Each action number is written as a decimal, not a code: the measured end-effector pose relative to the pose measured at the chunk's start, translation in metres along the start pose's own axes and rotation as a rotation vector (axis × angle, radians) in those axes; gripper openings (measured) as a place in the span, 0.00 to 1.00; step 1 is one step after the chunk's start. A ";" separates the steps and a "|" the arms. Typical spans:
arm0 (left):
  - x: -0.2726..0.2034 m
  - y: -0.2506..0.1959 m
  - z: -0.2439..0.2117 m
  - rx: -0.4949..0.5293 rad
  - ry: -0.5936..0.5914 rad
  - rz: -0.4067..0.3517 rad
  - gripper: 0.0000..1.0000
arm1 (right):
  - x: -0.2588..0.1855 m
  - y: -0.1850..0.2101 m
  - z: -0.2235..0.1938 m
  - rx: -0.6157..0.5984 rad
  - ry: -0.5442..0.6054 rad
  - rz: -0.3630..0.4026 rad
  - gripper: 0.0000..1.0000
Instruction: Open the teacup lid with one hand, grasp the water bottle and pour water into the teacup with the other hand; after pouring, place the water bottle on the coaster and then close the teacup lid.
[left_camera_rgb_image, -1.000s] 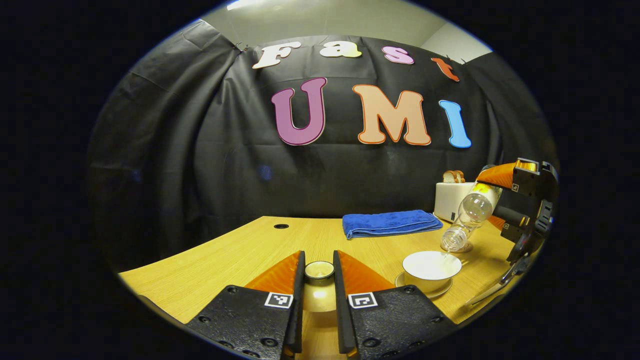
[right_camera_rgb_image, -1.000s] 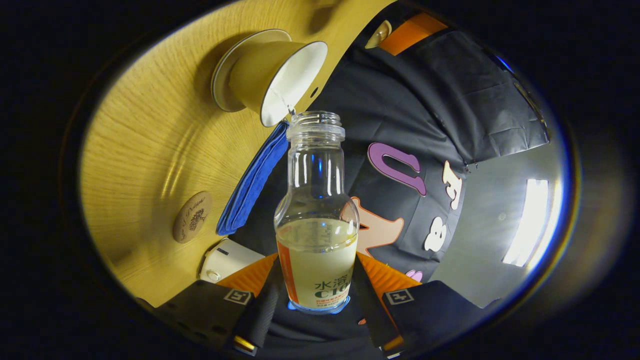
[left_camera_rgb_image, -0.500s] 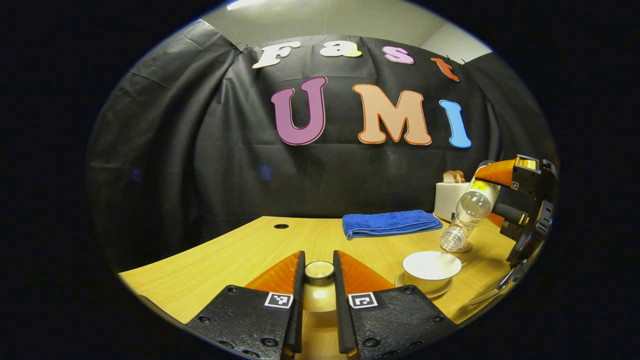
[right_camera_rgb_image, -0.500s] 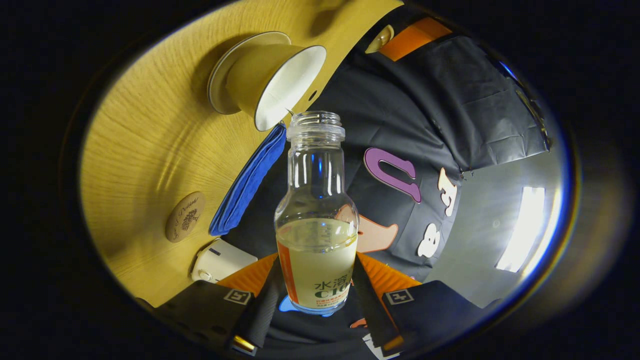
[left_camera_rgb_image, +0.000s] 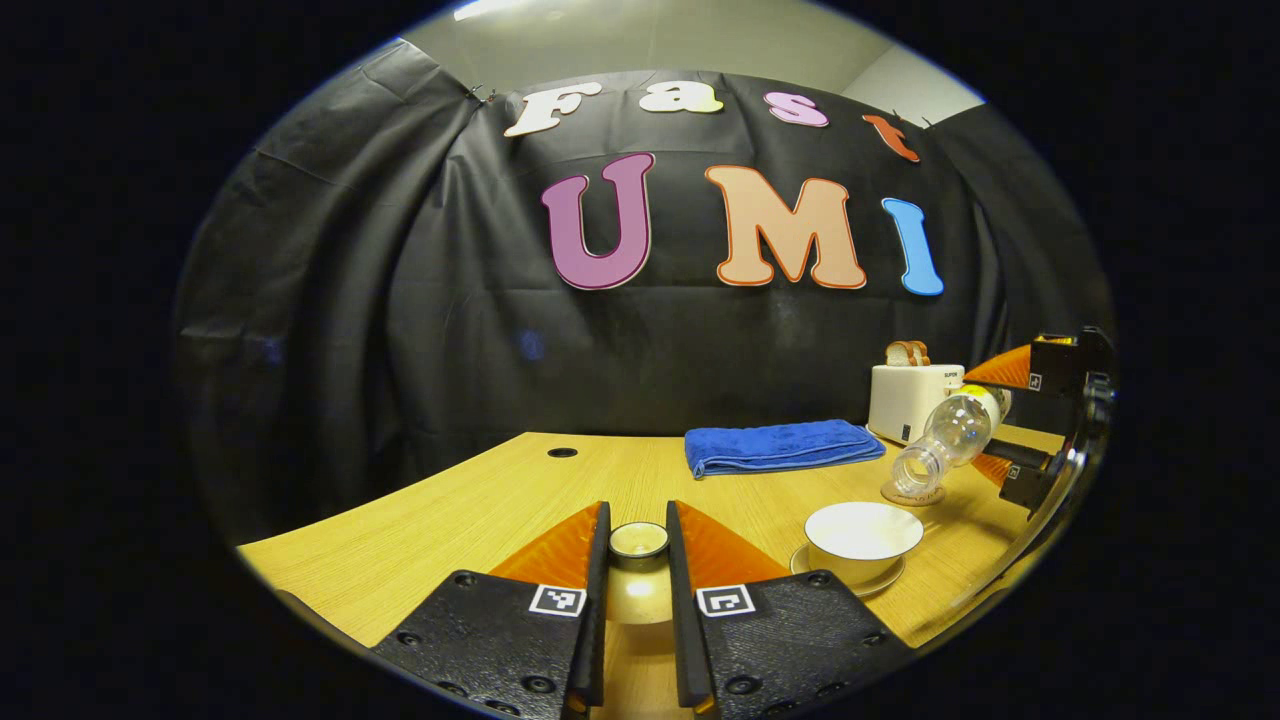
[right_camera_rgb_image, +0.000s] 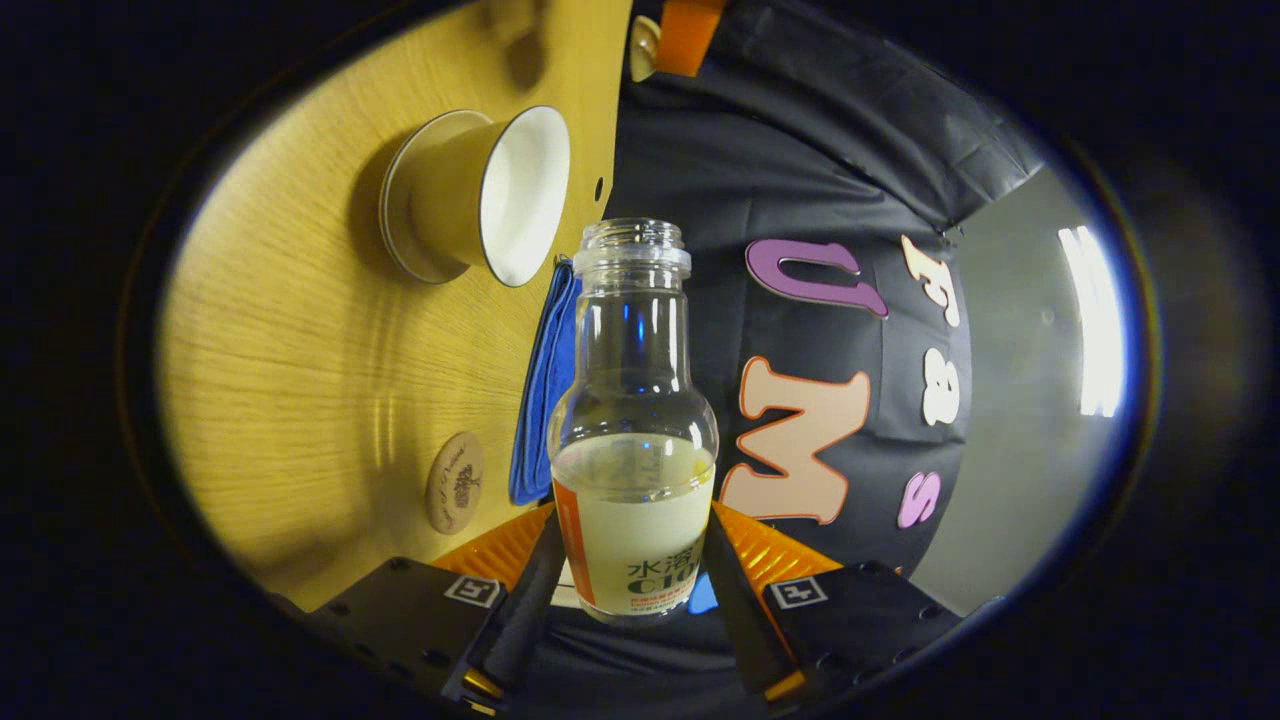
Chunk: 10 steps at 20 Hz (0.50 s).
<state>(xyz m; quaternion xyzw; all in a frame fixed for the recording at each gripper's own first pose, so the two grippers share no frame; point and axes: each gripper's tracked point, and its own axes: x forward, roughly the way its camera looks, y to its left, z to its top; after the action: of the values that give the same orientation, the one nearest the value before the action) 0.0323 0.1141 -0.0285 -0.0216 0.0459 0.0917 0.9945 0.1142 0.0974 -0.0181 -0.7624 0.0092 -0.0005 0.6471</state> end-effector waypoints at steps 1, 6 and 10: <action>-0.001 0.000 0.000 0.000 -0.001 0.000 0.25 | -0.002 0.005 -0.003 0.050 0.008 0.022 0.78; -0.003 -0.001 0.000 0.000 0.000 0.002 0.25 | -0.008 0.026 -0.025 0.329 0.079 0.123 0.85; -0.006 -0.001 0.001 0.000 -0.001 0.003 0.25 | -0.015 0.022 -0.034 0.616 0.106 0.151 0.81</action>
<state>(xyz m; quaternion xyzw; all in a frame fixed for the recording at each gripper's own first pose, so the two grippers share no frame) 0.0270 0.1117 -0.0269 -0.0214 0.0453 0.0933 0.9944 0.0982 0.0605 -0.0345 -0.5269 0.0988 0.0051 0.8441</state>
